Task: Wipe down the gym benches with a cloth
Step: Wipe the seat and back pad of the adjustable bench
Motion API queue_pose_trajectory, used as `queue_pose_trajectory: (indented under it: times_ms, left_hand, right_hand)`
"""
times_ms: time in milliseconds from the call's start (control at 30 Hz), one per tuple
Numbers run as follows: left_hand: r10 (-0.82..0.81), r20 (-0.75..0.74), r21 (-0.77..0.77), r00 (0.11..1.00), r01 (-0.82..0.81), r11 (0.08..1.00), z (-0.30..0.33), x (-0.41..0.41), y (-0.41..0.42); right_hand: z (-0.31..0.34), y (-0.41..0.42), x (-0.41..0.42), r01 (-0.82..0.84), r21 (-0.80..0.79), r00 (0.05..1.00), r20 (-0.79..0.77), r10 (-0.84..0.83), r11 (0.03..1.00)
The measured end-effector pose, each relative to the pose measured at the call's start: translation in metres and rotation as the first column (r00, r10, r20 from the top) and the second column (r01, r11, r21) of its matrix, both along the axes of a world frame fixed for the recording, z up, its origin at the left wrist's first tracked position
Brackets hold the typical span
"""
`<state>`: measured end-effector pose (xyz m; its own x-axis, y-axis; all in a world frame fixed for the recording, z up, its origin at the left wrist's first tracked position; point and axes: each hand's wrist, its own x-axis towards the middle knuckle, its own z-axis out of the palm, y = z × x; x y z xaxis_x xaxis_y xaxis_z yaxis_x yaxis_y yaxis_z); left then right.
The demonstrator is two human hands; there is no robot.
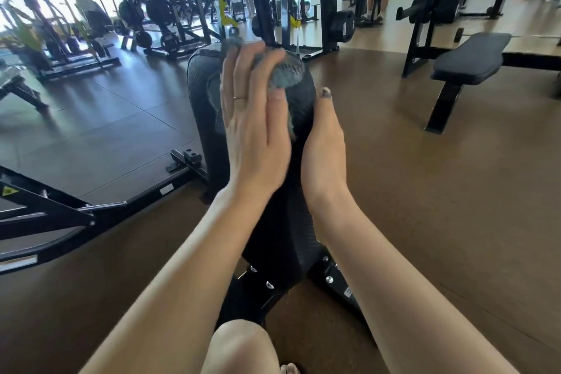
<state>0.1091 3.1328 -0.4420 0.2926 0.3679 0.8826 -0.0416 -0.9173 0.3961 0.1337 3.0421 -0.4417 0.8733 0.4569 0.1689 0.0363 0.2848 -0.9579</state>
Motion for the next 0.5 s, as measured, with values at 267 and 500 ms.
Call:
queue_pose_trajectory:
  times_ms: [267,500]
  left_hand:
    - [-0.047,0.100,-0.104,0.994,0.057,0.993,0.009,0.009,0.034]
    - [-0.029,0.119,-0.323,0.992,0.066,0.944,0.010,0.004,0.038]
  right_hand:
    - [-0.001,0.000,0.006,-0.032,-0.065,0.999,-0.036,0.030,0.997]
    - [-0.003,0.001,-0.005,0.044,0.000,0.999,0.015,-0.044,0.999]
